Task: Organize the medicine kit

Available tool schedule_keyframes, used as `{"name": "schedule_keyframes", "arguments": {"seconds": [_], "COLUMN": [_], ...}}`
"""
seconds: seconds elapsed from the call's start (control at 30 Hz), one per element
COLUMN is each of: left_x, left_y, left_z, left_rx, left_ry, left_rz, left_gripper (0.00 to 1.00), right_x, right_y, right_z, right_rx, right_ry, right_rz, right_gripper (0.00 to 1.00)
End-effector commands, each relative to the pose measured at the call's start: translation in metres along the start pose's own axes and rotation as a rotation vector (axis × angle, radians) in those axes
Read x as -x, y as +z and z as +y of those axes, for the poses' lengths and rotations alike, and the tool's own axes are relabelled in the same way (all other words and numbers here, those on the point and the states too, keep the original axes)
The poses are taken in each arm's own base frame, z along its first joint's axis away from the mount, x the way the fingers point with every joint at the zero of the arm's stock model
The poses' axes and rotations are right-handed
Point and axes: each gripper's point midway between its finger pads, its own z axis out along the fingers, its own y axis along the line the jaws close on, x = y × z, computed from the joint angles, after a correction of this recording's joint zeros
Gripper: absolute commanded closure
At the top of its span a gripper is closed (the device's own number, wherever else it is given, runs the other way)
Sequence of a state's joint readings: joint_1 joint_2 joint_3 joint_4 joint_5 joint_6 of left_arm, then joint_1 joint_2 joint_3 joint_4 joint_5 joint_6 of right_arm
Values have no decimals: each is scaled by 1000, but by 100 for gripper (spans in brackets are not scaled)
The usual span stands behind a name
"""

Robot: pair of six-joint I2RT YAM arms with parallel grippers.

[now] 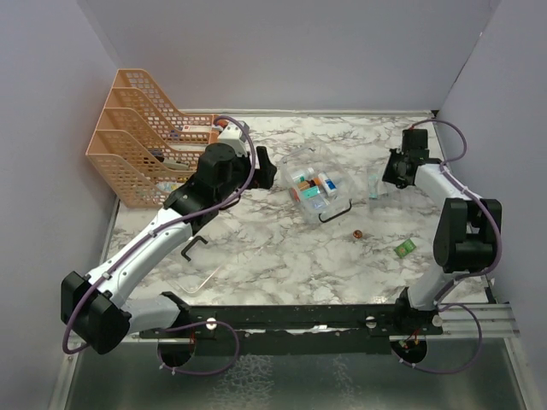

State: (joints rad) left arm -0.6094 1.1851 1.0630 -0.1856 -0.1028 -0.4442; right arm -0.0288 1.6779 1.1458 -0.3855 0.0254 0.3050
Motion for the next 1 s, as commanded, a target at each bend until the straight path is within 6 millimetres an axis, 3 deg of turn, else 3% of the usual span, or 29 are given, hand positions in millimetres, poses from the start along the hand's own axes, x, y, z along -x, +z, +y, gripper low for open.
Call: {"name": "schedule_keyframes", "arguments": {"seconds": [0.0,0.23,0.63,0.7,0.77,0.87,0.97], "left_x": [30,31,26,25,24,25,26], "left_y": [6,13,18,19,19,19,19], "left_z": [2,7,12,12,12,12,12], "left_rx": [33,50,68,68,66,67,67], "left_ry": [43,75,93,92,92,91,91], "left_rz": [-86,-92,-78,-77,-74,-77,-80], "left_gripper": [8,8,8,8,8,8,8], "right_x": [8,7,-23,-24,-23,-11,4], "right_y": [12,30,33,35,34,26,15], "right_z": [18,10,-10,-13,-12,-9,-6], "right_rx": [106,52,-50,-70,-65,-56,-45], "right_ry": [1,7,-4,-3,-2,3,4], "right_rz": [19,72,210,214,216,175,124], "right_gripper": [99,99,99,96,86,72,66]}}
